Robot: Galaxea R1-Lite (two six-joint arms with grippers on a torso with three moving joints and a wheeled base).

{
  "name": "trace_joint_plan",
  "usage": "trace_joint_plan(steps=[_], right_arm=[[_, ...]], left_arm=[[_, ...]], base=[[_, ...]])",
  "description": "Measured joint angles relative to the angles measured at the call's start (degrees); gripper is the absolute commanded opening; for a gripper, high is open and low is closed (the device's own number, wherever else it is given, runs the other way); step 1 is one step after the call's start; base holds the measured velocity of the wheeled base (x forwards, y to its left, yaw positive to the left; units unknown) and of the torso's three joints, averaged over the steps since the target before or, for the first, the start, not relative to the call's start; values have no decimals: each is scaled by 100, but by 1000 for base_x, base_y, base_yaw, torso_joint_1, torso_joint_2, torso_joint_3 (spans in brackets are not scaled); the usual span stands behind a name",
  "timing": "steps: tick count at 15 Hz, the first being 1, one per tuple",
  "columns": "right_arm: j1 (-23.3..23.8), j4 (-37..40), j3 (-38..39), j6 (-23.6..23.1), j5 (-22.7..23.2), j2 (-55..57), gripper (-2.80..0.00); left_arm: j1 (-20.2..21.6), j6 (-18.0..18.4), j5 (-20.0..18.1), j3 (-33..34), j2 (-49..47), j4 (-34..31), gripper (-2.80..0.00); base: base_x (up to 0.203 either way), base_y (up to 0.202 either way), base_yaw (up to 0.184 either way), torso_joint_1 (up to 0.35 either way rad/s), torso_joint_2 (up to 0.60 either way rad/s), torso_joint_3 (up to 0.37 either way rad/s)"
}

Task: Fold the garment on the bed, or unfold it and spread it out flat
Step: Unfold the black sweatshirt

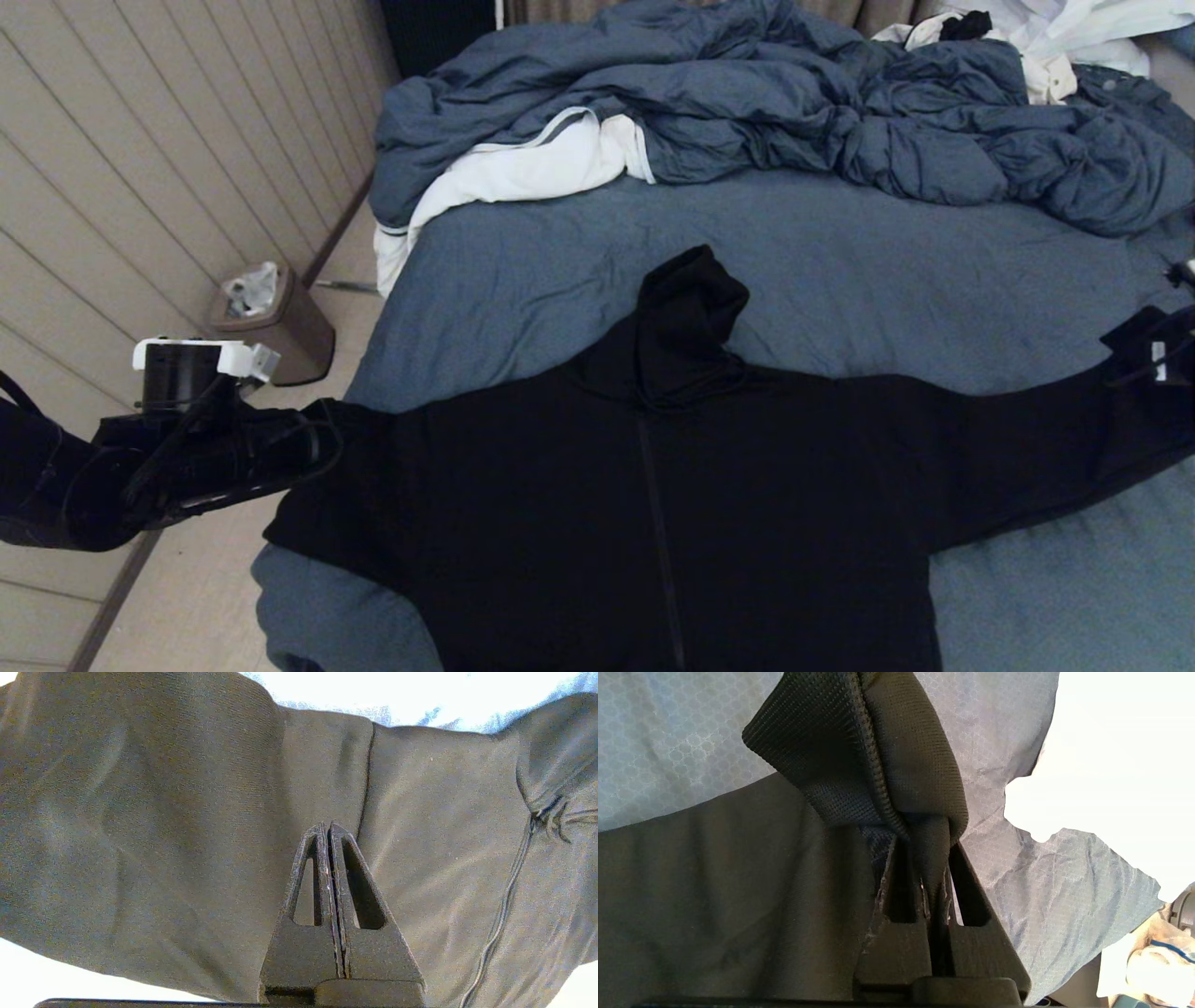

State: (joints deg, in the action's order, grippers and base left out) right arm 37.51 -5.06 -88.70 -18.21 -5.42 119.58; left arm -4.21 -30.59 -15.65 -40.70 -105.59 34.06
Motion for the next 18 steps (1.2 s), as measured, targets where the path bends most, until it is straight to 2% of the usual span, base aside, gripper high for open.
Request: trace_joint_plan(steps=[4,12,13,15,16,18], right_arm=[[2,-318,260,-121,3,-51,0],[2,-304,242,-13,22,-82,0],[16,-304,279,-6,20,-71,-280],[59,-321,407,5,16,-51,-280],[72,-325,469,9,20,-42,0],[77,-312,550,22,58,-37,0]], left_arm=[[-1,-6,-1,0,2,2,-280],[-4,-6,0,0,2,2,-280],[-4,-4,2,0,5,0,-280],[0,-2,2,0,11,2,-280],[0,-2,0,0,11,-1,-280],[0,1,0,0,11,0,-280]], base=[[0,0,0,0,0,0],[0,0,0,0,0,0],[0,0,0,0,0,0],[0,0,0,0,0,0],[0,0,0,0,0,0],[0,0,0,0,0,0]])
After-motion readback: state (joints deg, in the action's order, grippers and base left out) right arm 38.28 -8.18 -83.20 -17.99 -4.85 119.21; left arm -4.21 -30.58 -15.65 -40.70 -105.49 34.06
